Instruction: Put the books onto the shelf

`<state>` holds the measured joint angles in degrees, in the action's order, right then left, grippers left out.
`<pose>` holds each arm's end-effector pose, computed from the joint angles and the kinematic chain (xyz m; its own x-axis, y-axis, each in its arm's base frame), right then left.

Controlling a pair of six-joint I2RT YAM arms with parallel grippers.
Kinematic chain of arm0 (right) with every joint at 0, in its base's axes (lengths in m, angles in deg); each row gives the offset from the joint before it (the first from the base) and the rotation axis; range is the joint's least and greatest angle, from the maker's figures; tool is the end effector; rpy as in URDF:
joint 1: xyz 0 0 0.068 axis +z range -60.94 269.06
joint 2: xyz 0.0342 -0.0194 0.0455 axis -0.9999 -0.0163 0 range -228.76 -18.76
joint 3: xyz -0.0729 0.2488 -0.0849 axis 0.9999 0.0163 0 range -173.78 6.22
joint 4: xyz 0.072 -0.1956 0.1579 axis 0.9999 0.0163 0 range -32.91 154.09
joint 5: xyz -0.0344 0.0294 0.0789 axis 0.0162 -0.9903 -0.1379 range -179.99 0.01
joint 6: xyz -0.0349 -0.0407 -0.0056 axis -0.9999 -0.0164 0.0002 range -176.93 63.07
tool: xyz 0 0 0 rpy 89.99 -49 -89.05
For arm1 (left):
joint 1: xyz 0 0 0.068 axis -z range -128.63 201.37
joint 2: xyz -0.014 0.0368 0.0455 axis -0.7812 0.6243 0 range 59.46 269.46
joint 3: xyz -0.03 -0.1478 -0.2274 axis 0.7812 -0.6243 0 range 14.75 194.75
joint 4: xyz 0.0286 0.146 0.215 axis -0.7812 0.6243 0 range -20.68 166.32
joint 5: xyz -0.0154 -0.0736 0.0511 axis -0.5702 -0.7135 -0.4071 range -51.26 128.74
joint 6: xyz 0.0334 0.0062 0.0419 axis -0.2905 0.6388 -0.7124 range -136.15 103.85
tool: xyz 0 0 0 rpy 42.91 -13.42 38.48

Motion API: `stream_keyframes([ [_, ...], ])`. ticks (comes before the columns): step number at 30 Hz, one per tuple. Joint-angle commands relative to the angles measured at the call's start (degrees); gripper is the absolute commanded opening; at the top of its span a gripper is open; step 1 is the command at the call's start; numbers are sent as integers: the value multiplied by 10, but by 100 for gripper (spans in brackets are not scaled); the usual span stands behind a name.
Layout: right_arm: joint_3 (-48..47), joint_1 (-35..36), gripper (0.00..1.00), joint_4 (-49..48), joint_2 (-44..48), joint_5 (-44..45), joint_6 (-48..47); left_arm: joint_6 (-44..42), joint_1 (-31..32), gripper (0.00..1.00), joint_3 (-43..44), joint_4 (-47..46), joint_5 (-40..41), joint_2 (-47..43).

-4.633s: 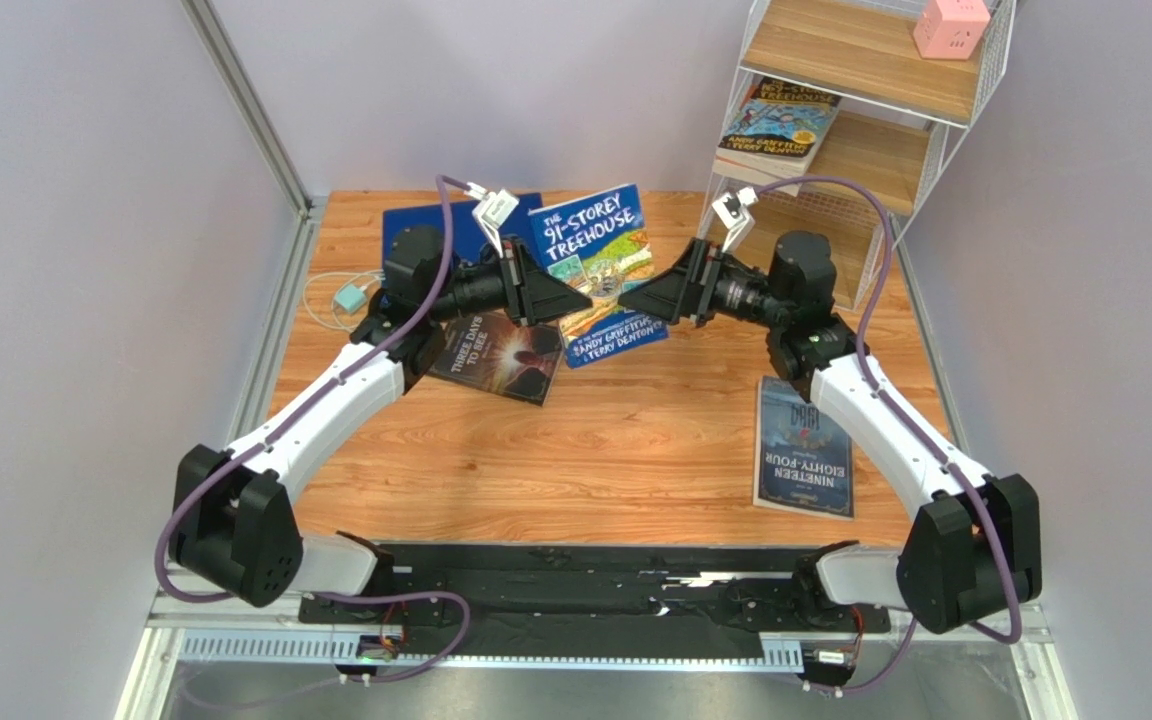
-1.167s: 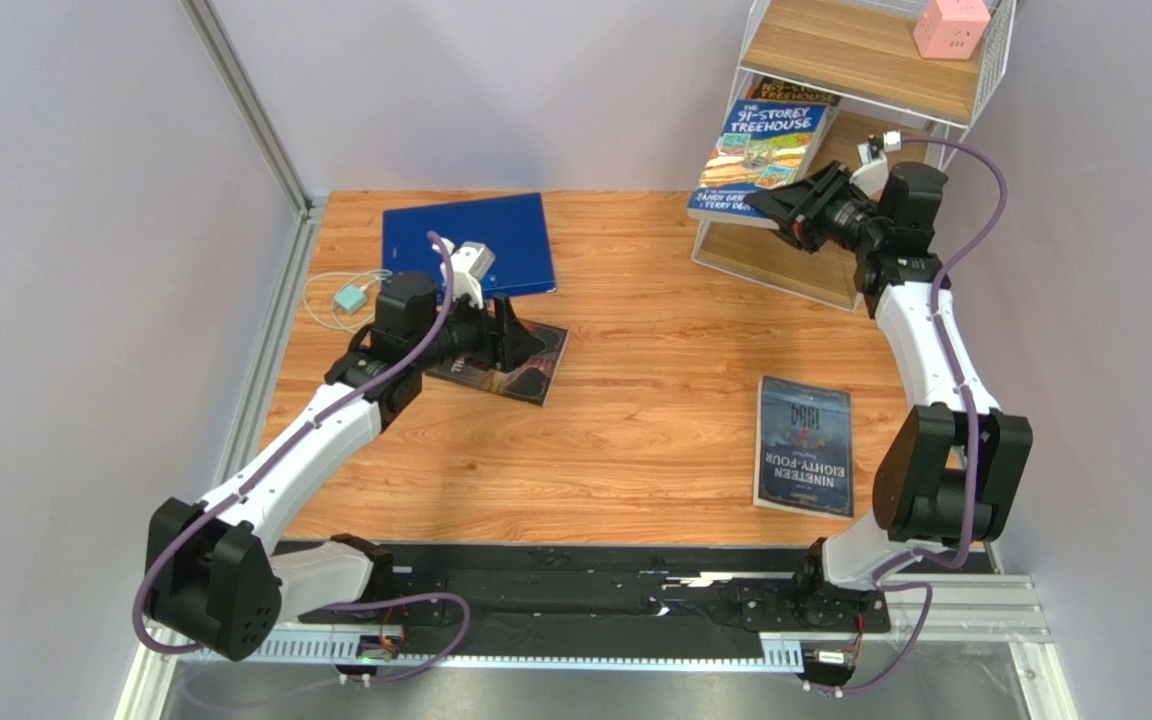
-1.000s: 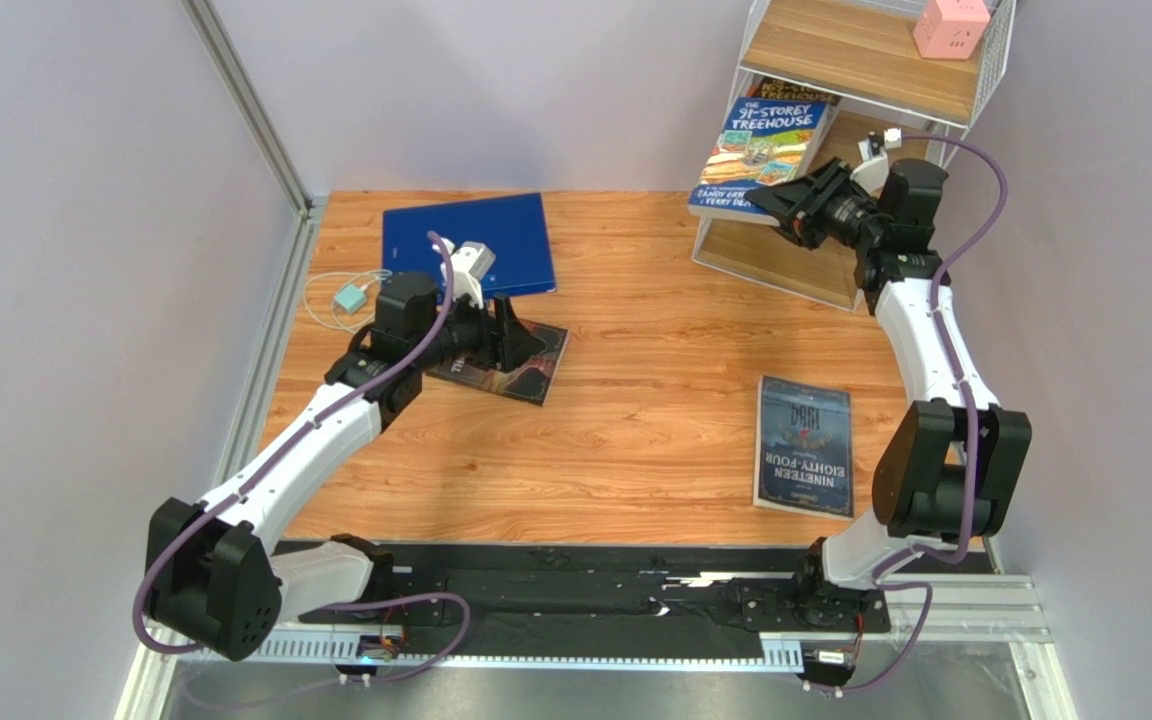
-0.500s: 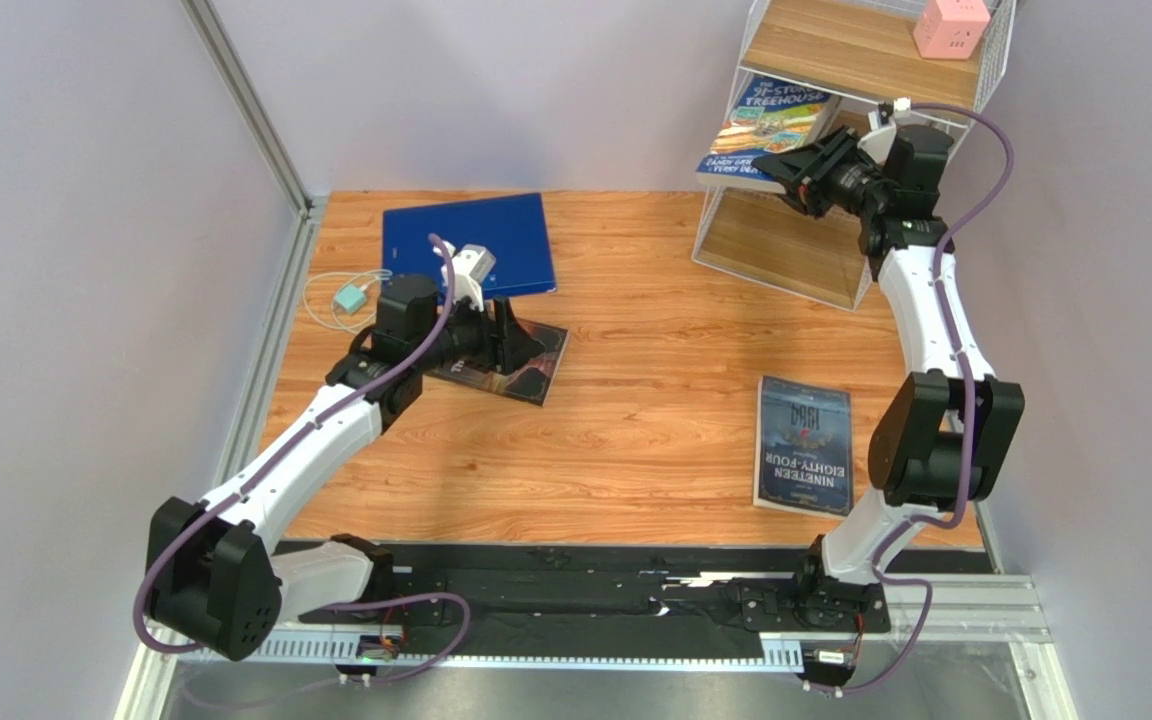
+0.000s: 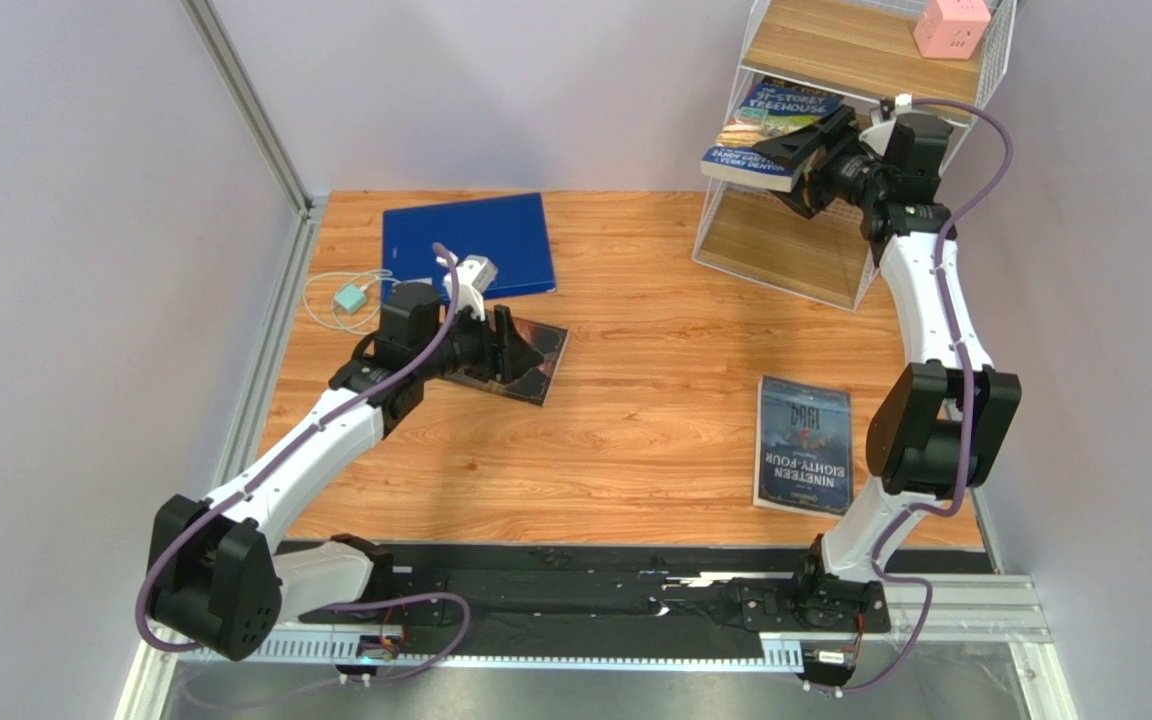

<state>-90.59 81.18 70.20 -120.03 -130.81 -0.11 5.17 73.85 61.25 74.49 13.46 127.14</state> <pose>0.4160 -0.0342 0.3828 -0.5934 0.7216 -0.3566 -0.0308 0.4224 0.9059 0.2391 -0.1154 0.2780 -0.6364 -0.0925 -0.7658 0.5023 0.7038 -0.5024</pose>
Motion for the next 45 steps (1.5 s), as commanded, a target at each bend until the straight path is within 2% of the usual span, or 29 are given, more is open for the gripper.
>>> stream_keyframes([
  [1,-8,-1,72,-35,28,10,-16,-3,1,63,-6,-24,-14,-7],
  [20,82,-1,74,10,100,7,-76,2,1,62,-29,-31,-14,-24],
  [28,139,1,72,53,147,6,-116,2,1,61,-35,-36,-14,-23],
  [31,149,7,61,72,166,16,-138,1,1,61,-36,-37,-13,-20],
  [32,149,10,35,78,172,21,-147,1,1,61,-37,-38,-13,-19],
  [35,141,22,5,104,187,47,-177,2,1,61,-38,-41,-14,-17],
  [38,118,31,0,129,184,80,-201,2,1,61,-39,-41,-14,-15],
  [45,77,41,0,150,135,122,-219,-1,1,61,-41,-39,-11,-19],
])
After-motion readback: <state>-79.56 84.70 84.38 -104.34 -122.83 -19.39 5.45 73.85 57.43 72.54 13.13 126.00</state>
